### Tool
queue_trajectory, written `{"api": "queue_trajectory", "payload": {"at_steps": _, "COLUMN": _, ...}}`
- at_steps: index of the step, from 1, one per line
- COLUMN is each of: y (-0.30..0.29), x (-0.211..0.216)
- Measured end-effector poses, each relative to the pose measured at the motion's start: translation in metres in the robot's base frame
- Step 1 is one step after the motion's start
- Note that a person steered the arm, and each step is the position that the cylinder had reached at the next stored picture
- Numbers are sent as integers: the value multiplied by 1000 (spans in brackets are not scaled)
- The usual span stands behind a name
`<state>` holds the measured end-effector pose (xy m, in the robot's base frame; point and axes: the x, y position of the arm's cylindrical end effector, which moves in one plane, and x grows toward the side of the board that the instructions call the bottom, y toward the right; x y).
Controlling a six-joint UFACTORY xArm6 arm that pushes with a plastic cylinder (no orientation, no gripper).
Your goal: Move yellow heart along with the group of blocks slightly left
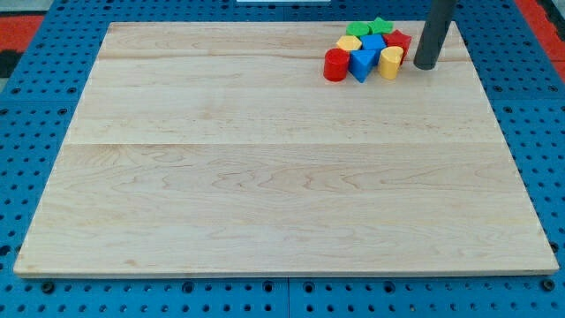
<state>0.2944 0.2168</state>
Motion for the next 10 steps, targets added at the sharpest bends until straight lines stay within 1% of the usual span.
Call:
{"api": "queue_trajectory", "payload": {"at_steps": 1, "y": 45, "x": 10}}
{"api": "queue_trajectory", "payload": {"at_steps": 2, "y": 92, "x": -2}}
{"api": "queue_trajectory", "payload": {"at_steps": 3, "y": 100, "x": -38}}
{"api": "queue_trajectory", "payload": {"at_steps": 4, "y": 95, "x": -46}}
{"api": "queue_trajectory", "payload": {"at_steps": 5, "y": 72, "x": -52}}
{"api": "queue_trajectory", "payload": {"at_steps": 6, "y": 35, "x": -46}}
{"api": "queue_trajectory", "payload": {"at_steps": 7, "y": 29, "x": -46}}
{"api": "queue_trajectory", "payload": {"at_steps": 9, "y": 35, "x": -44}}
{"api": "queue_trajectory", "payload": {"at_steps": 10, "y": 33, "x": -38}}
